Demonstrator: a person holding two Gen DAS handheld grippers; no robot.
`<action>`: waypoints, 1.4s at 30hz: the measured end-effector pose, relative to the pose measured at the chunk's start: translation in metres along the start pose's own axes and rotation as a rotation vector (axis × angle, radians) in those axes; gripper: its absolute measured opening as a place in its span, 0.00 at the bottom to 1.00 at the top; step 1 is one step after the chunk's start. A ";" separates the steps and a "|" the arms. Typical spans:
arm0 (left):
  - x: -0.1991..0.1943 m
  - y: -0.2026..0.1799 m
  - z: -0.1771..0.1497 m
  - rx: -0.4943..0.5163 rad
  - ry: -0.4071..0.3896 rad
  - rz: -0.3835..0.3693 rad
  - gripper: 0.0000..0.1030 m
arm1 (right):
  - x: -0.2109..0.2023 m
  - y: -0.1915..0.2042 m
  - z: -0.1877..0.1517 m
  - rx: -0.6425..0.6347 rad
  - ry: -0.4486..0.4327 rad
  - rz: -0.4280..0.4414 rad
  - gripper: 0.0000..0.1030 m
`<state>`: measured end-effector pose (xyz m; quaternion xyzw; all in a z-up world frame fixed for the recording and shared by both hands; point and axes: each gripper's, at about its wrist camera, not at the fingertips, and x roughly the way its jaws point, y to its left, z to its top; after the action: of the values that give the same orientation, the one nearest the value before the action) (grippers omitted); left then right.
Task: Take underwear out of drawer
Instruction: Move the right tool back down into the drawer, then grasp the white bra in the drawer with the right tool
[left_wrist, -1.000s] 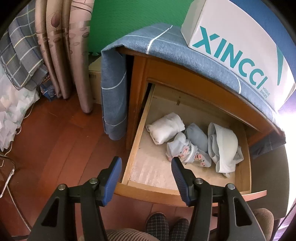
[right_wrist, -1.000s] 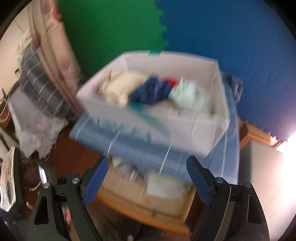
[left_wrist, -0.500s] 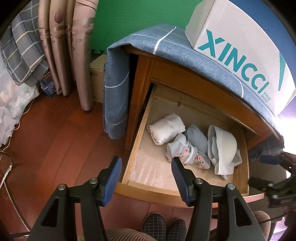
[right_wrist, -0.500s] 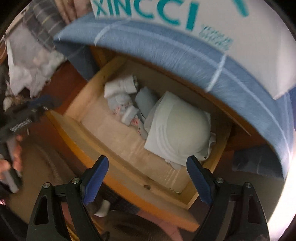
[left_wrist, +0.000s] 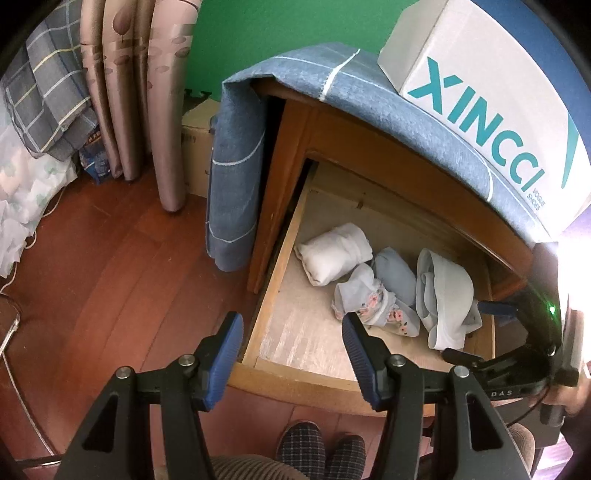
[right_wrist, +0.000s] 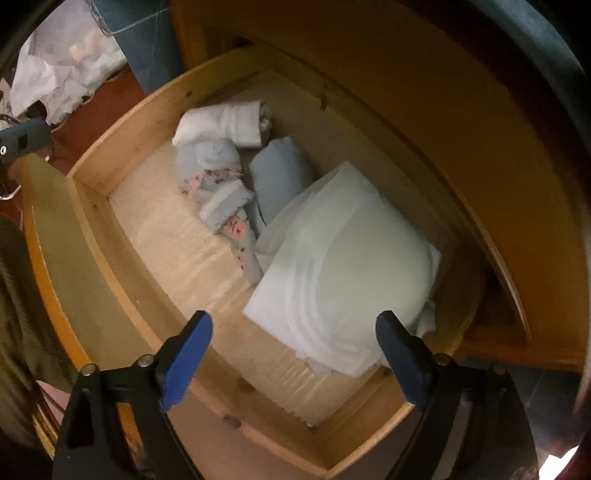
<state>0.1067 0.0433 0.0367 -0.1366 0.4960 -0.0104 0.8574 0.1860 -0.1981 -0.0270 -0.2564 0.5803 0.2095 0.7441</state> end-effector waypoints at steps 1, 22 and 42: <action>0.000 0.000 0.000 -0.002 0.001 -0.001 0.55 | 0.000 -0.001 0.001 0.005 -0.008 -0.004 0.87; 0.007 0.003 0.001 -0.016 0.028 -0.012 0.55 | 0.063 -0.005 0.023 -0.203 0.018 -0.205 0.95; 0.008 0.004 0.001 -0.014 0.030 -0.008 0.55 | 0.076 -0.033 0.042 -0.013 0.125 -0.019 0.33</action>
<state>0.1113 0.0458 0.0294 -0.1443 0.5081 -0.0126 0.8490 0.2561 -0.1968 -0.0879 -0.2792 0.6218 0.1897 0.7067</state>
